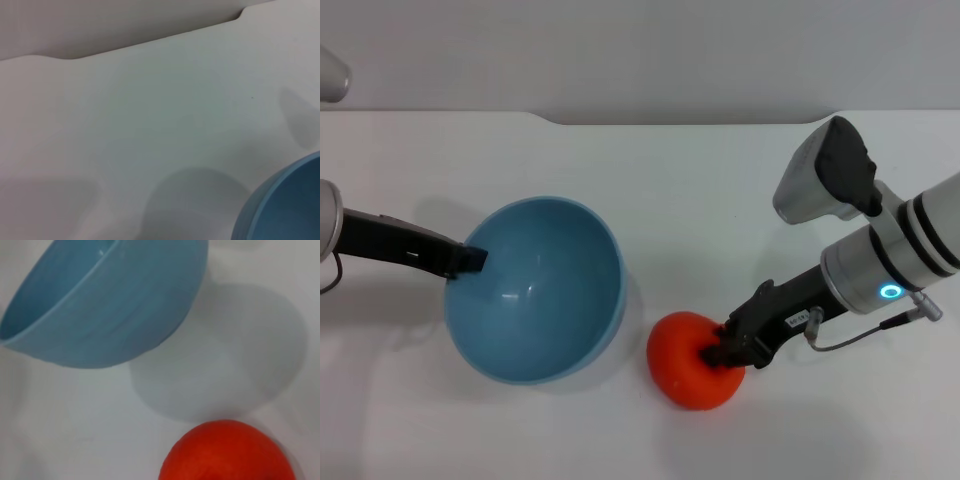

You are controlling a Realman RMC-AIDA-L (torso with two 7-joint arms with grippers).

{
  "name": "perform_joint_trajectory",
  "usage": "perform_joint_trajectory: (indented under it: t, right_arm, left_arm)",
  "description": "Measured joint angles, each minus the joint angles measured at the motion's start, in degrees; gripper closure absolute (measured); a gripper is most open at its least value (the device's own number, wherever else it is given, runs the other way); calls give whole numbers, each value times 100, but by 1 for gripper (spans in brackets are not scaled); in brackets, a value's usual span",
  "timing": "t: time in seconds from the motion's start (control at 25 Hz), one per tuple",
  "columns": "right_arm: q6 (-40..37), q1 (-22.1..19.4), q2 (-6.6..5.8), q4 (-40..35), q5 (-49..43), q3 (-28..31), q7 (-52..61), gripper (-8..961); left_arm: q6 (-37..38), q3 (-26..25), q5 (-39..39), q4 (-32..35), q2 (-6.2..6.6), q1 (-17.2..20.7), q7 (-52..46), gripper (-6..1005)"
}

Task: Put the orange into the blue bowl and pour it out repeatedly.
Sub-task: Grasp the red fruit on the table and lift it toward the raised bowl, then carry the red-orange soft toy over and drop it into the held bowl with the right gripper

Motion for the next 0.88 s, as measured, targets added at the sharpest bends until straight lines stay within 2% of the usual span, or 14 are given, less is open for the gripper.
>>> perform_joint_trajectory:
  t: [0.24, 0.52, 0.76, 0.88]
  right_arm:
    - [-258, -209, -38, -250, 226, 424, -8, 774]
    - [-810, -826, -34, -1356, 270, 964, 1, 938]
    - [-1387, -1241, -41, -2263, 525, 1505, 2, 941]
    - [-1547, -1351, -41, -2621, 610, 1545, -10, 941]
  left_arm:
    - [16, 8, 4, -1, -5, -3, -3, 1000]
    - [24, 175, 29, -42, -4, -47, -44, 1000]
    - [-50, 620, 220, -179, -8, -246, -232, 1000]
    - [-123, 915, 230, -389, -16, -488, -339, 1001]
